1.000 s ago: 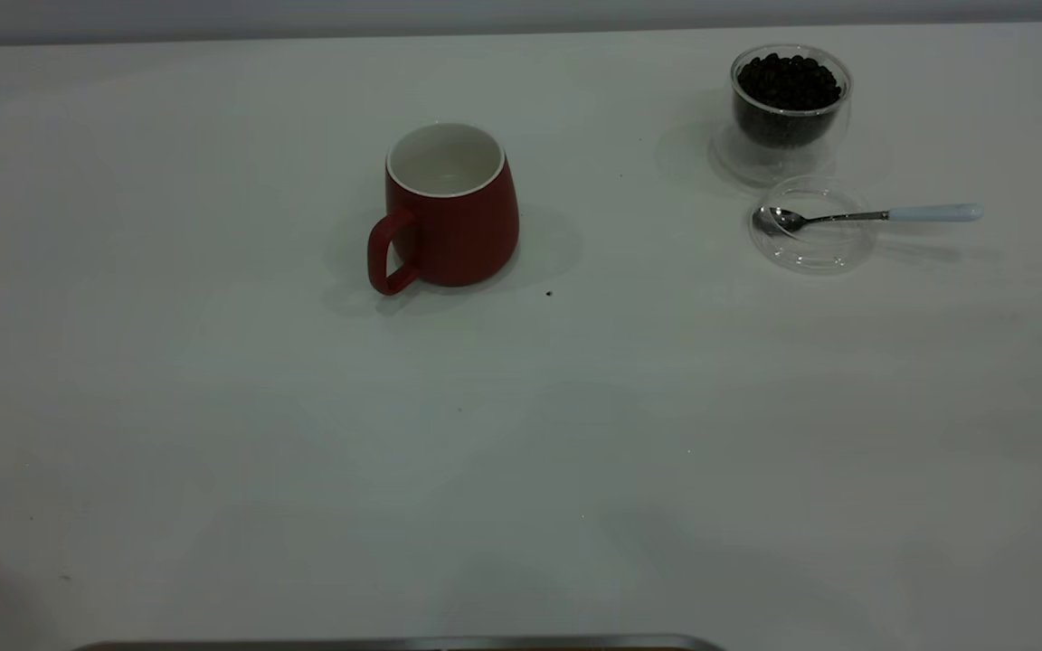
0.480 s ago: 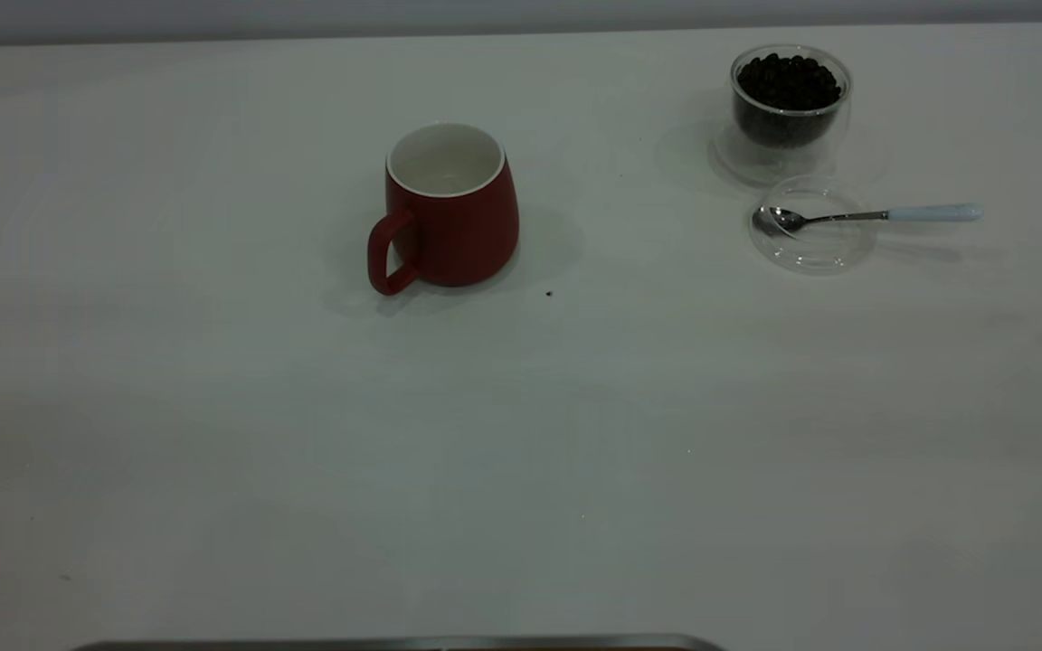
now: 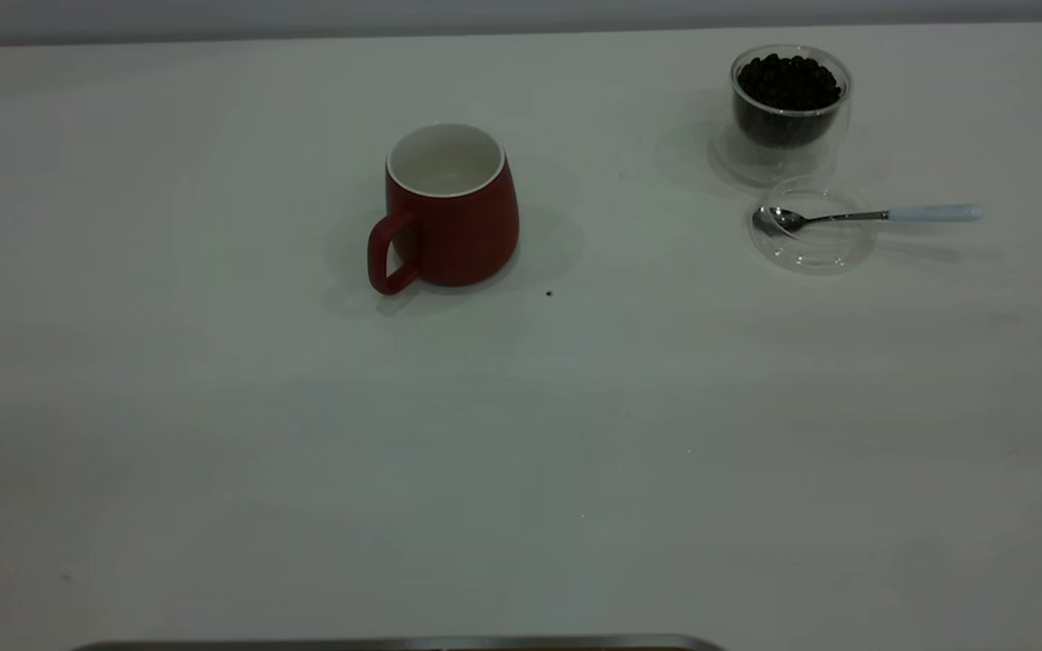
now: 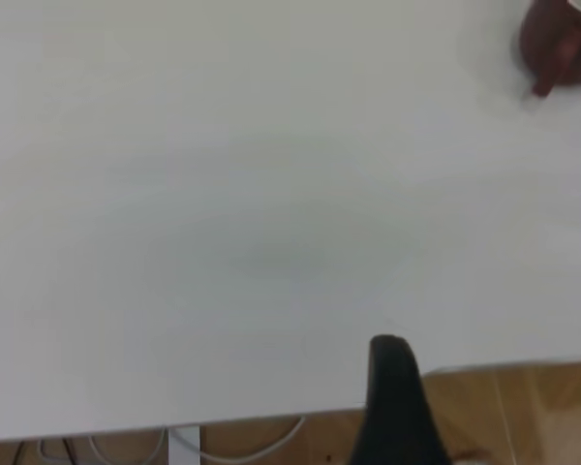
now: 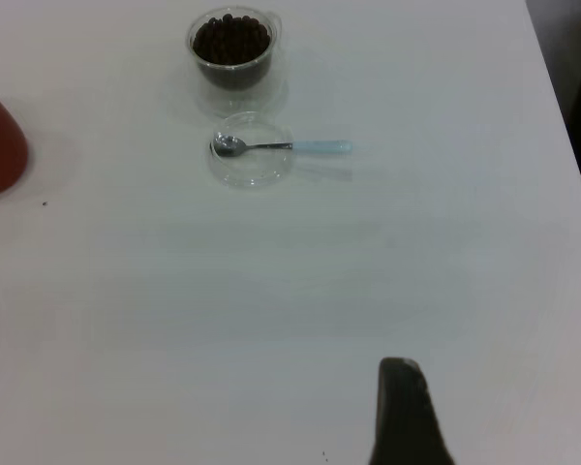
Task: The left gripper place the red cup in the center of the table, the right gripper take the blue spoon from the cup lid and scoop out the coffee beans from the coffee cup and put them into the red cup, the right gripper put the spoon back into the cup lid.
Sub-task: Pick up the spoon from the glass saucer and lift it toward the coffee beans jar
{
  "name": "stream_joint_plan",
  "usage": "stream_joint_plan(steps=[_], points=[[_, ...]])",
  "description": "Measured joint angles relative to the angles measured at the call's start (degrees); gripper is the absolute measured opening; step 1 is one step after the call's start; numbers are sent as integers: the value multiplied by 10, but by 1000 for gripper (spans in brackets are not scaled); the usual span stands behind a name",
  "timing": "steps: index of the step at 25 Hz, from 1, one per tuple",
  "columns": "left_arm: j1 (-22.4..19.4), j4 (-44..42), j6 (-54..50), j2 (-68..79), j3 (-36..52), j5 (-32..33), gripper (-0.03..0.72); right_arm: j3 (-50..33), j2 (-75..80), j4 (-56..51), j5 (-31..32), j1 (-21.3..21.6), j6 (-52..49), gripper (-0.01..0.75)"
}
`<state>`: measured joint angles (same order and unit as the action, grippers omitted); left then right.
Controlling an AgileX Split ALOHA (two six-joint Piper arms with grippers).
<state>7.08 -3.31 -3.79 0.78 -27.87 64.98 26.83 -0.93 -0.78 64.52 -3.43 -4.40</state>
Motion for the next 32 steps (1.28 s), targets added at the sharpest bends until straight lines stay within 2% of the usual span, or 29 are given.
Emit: stream_joint_plan(steps=[6,8,32], points=[[-79,-1,0,-19,0,1,587,0,0,0,0,0,0,525],[-92,-1,0,-19,0,1,587,0,0,0,0,0,0,525],[-97,-1,0,-20,0,1,587,0,0,-18,-1,0,1,525]])
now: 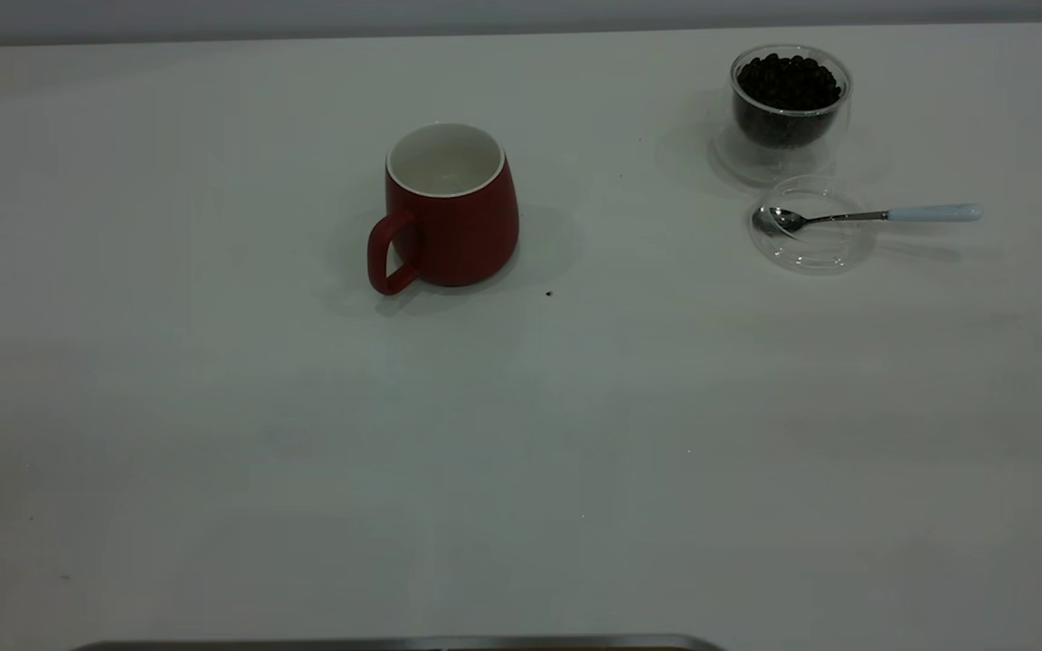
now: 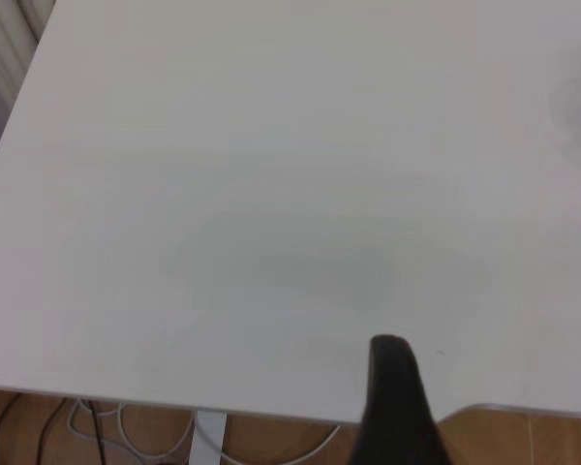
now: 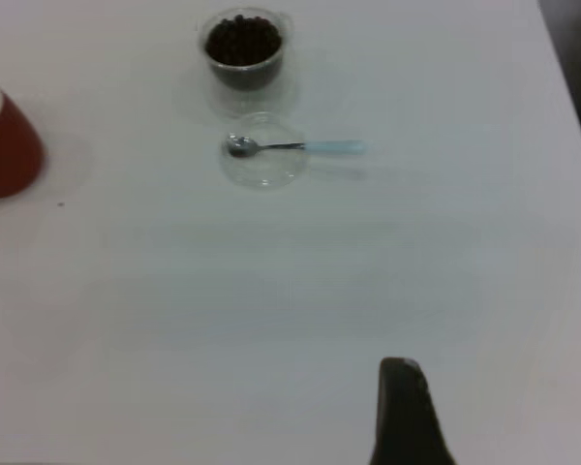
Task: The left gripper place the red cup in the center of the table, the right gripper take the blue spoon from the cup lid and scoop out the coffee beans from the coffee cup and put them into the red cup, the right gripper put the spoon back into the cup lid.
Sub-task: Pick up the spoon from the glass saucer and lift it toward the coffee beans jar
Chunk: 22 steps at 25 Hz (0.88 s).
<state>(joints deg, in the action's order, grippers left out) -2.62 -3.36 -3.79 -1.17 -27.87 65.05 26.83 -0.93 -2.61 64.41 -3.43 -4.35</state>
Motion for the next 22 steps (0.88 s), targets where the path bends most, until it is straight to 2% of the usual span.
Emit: stream_joint_plan(steps=[4,8,11,16,20,22], points=[[0,0,0,0,0,0,587,1,3,-4,-8,0,-35,525],[0,0,0,0,0,0,587,5,72,-56,-64,0,-60,525],[0,0,0,0,0,0,587,-2,162,-65,-141,0,-1,544],[0,0,0,0,0,0,587,-5,389,-97,-297,0,113,651],[0,0,0,0,0,0,587,-2,594,-198,-432,0,207,679],[0,0,0,0,0,0,587,17,687,-255,-465,0,266,679]])
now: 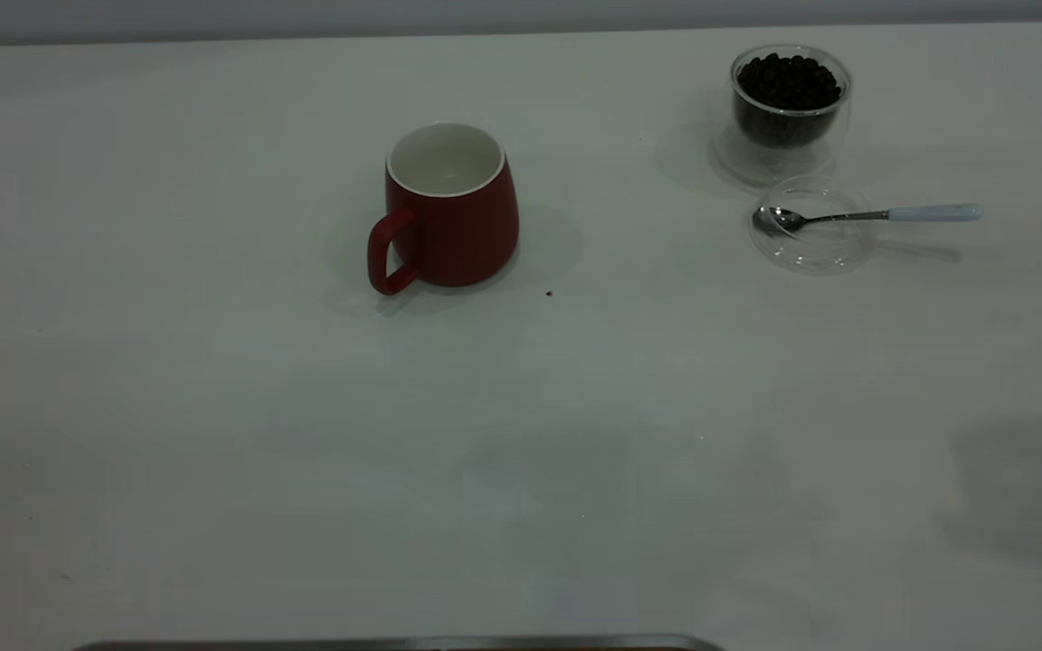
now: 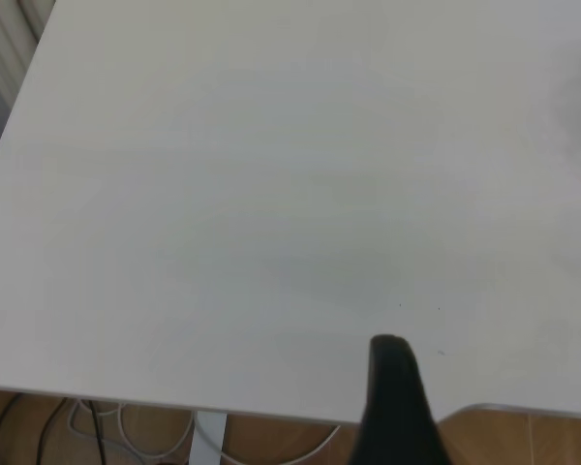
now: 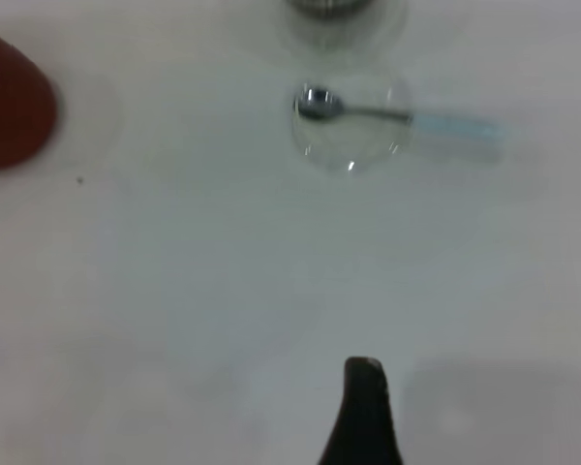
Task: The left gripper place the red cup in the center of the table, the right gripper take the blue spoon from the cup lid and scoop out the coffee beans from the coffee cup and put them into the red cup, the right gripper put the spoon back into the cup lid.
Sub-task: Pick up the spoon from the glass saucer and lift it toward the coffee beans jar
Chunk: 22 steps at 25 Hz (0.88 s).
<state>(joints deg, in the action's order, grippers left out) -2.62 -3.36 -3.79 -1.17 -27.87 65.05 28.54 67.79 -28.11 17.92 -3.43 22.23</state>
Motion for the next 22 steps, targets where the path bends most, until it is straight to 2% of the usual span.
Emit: stream_joint_plan(steps=[5,8,12,15,22], points=[[0,0,0,0,0,0,587,92,208,-150,-26,0,142,674],[0,0,0,0,0,0,587,158,306,-243,-17,8,221,663],[0,0,0,0,0,0,587,244,419,-342,60,53,304,640],[0,0,0,0,0,0,587,283,472,-375,108,92,331,615],[0,0,0,0,0,0,587,304,502,-411,113,175,352,589]])
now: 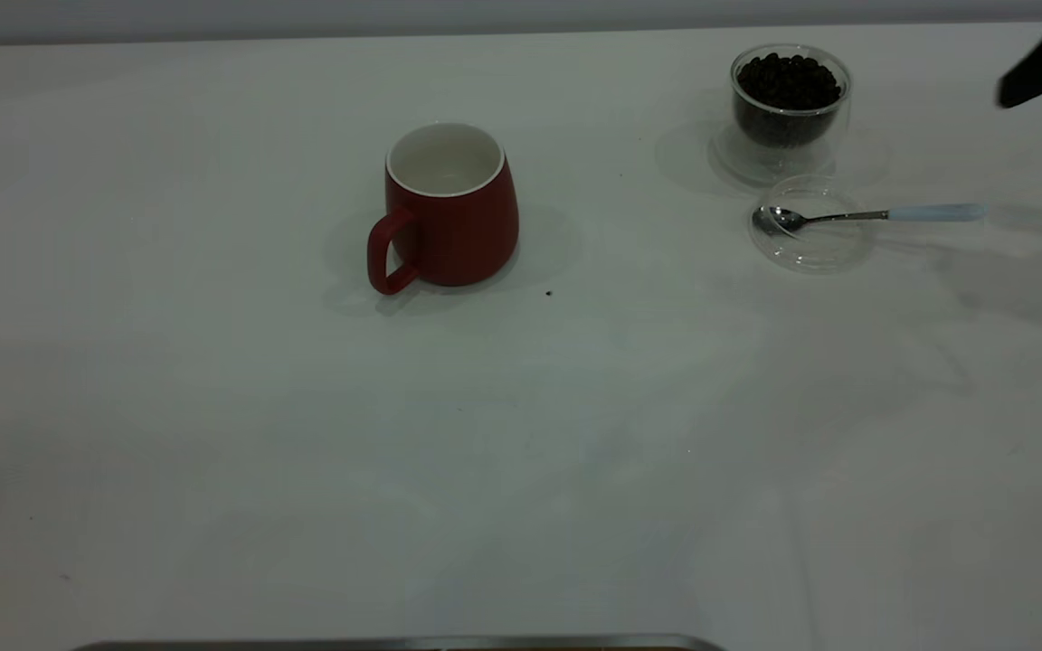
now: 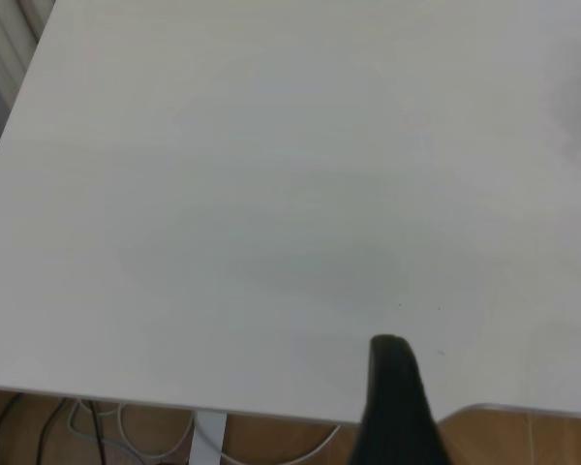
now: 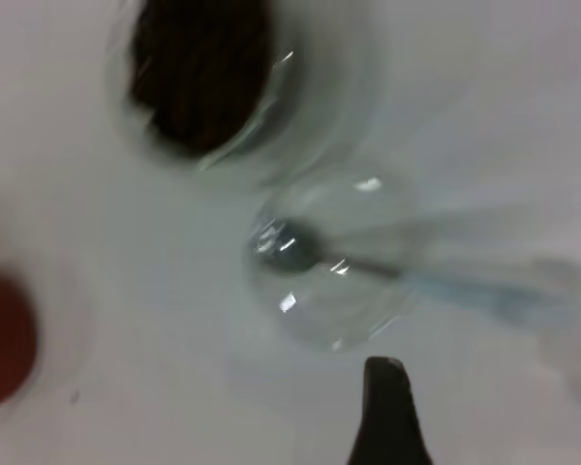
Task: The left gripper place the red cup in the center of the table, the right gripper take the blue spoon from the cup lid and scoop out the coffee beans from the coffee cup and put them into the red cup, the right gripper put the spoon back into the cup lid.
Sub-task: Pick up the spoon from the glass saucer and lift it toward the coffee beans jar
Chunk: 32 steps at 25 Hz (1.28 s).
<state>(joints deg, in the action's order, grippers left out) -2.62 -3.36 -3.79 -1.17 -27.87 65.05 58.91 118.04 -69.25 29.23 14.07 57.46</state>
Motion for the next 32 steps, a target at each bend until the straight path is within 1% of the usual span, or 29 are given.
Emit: stream_joint_plan(steps=[2,5,7,12,19,28,32], points=[[0,0,0,0,0,0,587,11,18,-4,10,13,14,588],[0,0,0,0,0,0,587,27,58,-8,44,17,26,588],[0,0,1,0,0,0,587,33,83,-17,55,17,34,588],[0,0,1,0,0,0,587,53,142,-68,55,18,74,588],[0,0,0,0,0,0,587,87,194,-106,79,18,100,588],[0,0,0,0,0,0,587,91,220,-184,129,18,143,588],[0,0,0,0,0,0,587,91,241,-189,135,18,148,588]])
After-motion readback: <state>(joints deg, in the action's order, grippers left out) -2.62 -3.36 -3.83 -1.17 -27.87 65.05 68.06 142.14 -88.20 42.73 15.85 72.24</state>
